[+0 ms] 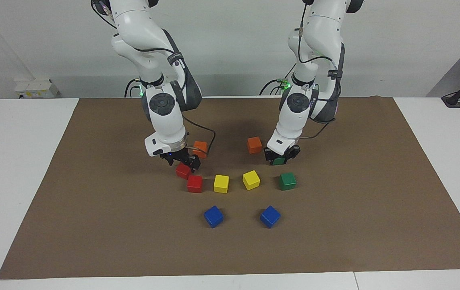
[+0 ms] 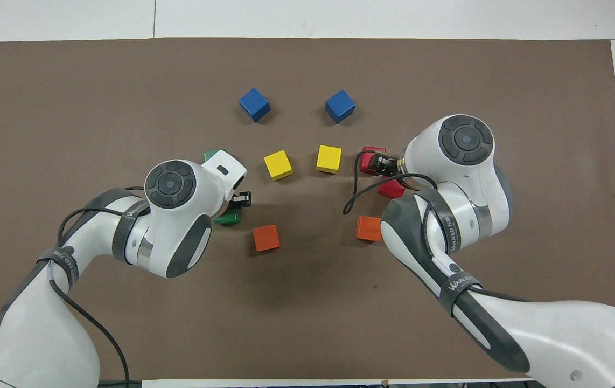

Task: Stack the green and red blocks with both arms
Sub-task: 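Grasp the green block with the left gripper while the right gripper grasps red, then carry green outward with the left gripper while the right gripper carries red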

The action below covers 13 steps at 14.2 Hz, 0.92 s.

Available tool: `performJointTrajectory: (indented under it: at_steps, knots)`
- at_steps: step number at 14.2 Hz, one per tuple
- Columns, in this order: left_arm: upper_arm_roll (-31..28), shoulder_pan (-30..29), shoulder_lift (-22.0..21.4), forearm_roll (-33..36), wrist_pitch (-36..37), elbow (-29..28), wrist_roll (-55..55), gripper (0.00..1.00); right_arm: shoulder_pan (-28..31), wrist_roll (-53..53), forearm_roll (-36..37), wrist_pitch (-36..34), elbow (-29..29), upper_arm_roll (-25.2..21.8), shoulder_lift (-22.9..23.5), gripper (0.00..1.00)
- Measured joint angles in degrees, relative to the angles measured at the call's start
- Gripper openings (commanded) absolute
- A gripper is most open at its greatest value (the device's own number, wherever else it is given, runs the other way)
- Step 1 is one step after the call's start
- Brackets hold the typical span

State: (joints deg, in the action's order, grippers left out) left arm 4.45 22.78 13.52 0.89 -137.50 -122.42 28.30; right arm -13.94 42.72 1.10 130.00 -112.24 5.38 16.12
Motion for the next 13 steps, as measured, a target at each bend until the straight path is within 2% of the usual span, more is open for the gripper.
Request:
performJointTrajectory:
  at_steps: [3, 6, 9, 13]
  knots:
    - [-0.7, -0.1, -0.1, 0.0, 3.4, 2.6, 0.0, 0.00, 0.0, 0.0, 0.0, 0.7, -0.8, 0.0, -0.2, 0.99]
    - [-1.1, -2.2, -1.0, 0.1, 10.9, 9.0, -1.2, 0.00, 0.0, -0.1, 0.0, 1.0, -1.4, 0.0, -0.5, 0.99]
    - [-1.2, -7.0, -2.9, 0.1, 15.8, 12.3, -7.1, 0.00, 0.0, -0.1, 0.0, 2.0, -2.2, 0.0, -0.6, 0.99]
    - [-1.3, -14.1, -6.3, -0.1, 20.4, 12.7, -16.7, 0.00, 0.0, -0.1, 0.0, 3.2, -3.1, 0.0, -0.6, 0.99]
